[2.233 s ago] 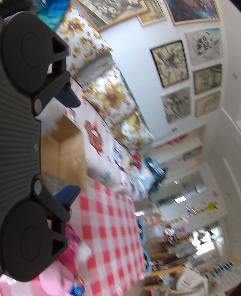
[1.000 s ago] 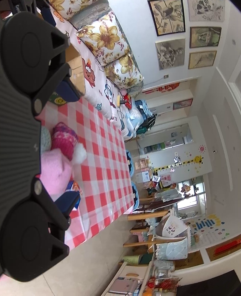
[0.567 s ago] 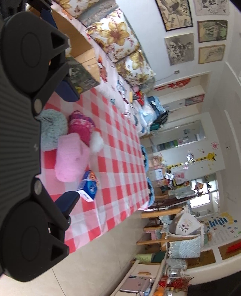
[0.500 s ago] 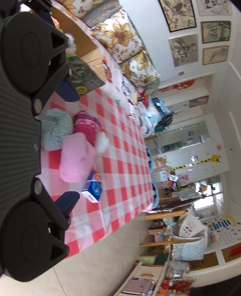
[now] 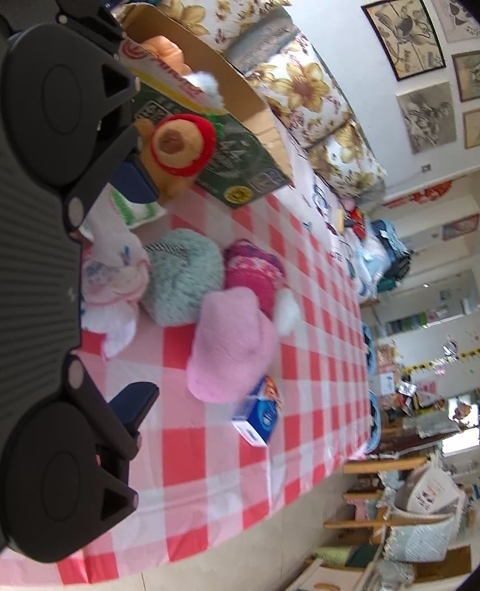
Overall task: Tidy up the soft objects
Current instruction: 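Move both grippers back over the plush pile on the table, then place the left gripper around the green-striped scrubber pad while the right gripper reaches the white bunny plush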
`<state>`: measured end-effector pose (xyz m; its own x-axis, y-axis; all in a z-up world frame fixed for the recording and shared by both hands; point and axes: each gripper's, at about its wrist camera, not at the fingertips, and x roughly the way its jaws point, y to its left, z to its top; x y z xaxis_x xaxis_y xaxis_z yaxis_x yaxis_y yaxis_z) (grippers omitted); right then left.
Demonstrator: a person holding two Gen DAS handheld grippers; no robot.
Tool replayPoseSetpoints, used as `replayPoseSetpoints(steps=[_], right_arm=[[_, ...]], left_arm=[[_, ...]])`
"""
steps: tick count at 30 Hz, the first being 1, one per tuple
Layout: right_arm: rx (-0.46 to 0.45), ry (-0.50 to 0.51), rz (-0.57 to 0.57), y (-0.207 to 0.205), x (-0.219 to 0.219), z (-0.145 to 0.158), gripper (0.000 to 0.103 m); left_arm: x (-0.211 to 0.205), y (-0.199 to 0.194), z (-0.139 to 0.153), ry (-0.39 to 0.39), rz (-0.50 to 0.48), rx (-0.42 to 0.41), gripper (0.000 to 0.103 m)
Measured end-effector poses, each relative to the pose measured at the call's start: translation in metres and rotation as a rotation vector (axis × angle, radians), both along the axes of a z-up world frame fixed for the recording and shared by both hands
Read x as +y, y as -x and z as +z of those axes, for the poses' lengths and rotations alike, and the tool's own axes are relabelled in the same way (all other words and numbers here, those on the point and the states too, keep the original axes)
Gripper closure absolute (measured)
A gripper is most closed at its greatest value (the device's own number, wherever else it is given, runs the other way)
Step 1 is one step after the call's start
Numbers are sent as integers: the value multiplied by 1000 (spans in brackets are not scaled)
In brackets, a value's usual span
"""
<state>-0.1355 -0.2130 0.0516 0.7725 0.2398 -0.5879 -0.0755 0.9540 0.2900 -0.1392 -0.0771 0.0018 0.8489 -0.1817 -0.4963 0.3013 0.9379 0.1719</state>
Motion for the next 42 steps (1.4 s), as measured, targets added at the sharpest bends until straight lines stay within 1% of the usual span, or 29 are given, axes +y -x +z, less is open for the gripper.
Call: replayPoseSetpoints(steps=[6,10,14,17,20,22,23,25,26,28,31,33,35,37,39,41,42], right_arm=[[48,-26,30,-11,3,-10,1],[72,-8,64,-14,8,-17,1],[88,6,67,-18,12,-23,3],[98,23,61,-21,12,-27,9],[103,36,54,-24,11,-30,18],[100,28,47,-24,8,-30,22],[97,21,46,-24,7,-29,23],[91,13,45,-24,4,-28,32],[88,11,42,-24,3,-27,34],[87,15,31,-23,1,-25,34],[88,44,5,-24,-3,-23,34],[89,66,-19,-23,-7,-22,34],[94,75,-56,-23,-14,-21,34],[103,58,-89,-24,-22,-22,34],[107,29,-101,-24,-29,-22,33],[110,27,-96,-25,-28,-22,29],[110,33,-94,-25,-27,-22,23]], left_arm=[[2,-7,-2,11,24,46,0],[-1,-8,-3,22,62,61,0],[-5,-12,-6,18,90,60,0],[-7,-21,-9,16,106,90,0],[-6,-20,-15,14,101,127,0],[-6,-21,-17,28,92,156,0],[-7,-20,-18,29,90,156,0],[-10,-17,-18,28,74,165,0],[-11,-17,-18,32,66,169,0],[-12,-12,-17,56,34,179,0],[-23,-2,-16,84,-56,196,0],[-27,2,-14,116,-109,211,0],[-27,4,-12,127,-108,195,0],[-29,4,-12,89,-96,167,0],[-34,3,-14,44,-105,157,0],[-40,4,-17,12,-123,145,0],[-44,4,-19,-7,-133,145,0]])
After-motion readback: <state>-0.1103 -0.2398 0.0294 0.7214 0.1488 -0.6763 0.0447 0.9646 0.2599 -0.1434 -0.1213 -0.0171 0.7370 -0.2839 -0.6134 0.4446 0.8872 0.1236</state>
